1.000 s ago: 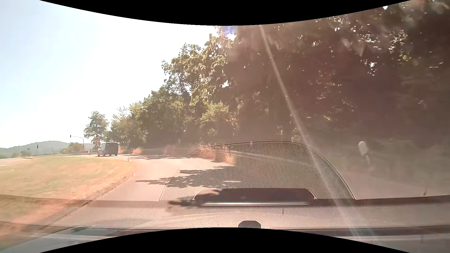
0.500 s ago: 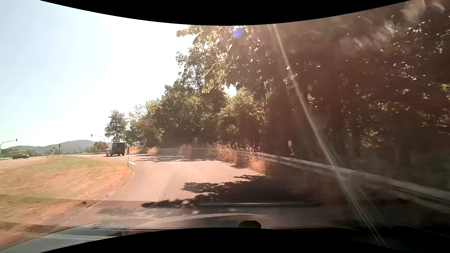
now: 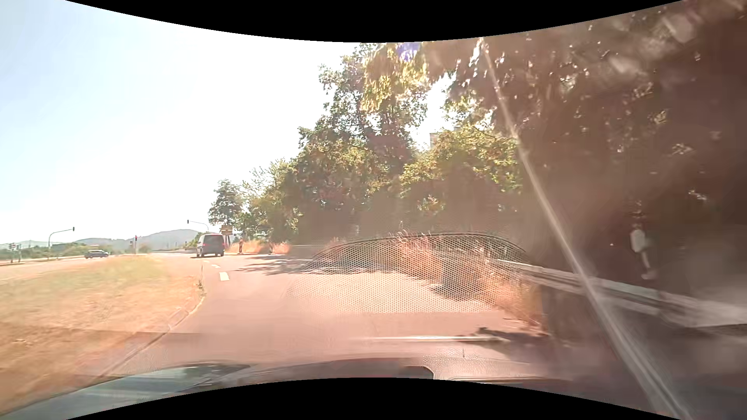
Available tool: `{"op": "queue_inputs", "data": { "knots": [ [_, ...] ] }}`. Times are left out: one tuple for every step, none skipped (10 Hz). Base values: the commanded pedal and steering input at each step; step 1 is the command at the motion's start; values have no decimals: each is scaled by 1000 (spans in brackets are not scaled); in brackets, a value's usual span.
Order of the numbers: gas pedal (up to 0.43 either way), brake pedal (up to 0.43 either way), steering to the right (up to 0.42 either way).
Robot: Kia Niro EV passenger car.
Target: Follow the waypoints while adhering to traffic rules and regulations
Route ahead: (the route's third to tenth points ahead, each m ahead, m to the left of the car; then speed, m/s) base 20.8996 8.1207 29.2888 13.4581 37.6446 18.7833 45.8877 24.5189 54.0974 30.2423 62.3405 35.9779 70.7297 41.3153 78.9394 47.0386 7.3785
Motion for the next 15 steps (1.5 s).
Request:
{"op": "queue_inputs", "data": {
  "knots": [
    [130,0,-128],
    [130,0,-130],
    [130,0,-130],
    [130,0,-130],
    [130,0,-130],
    [130,0,-130],
    [130,0,-131],
    [130,0,-131],
    [110,0,-131],
    [110,0,-130],
    [110,0,-130],
    [110,0,-130],
    [110,0,-129],
    [110,0,-127],
    [110,0,-126]
  ]
}}
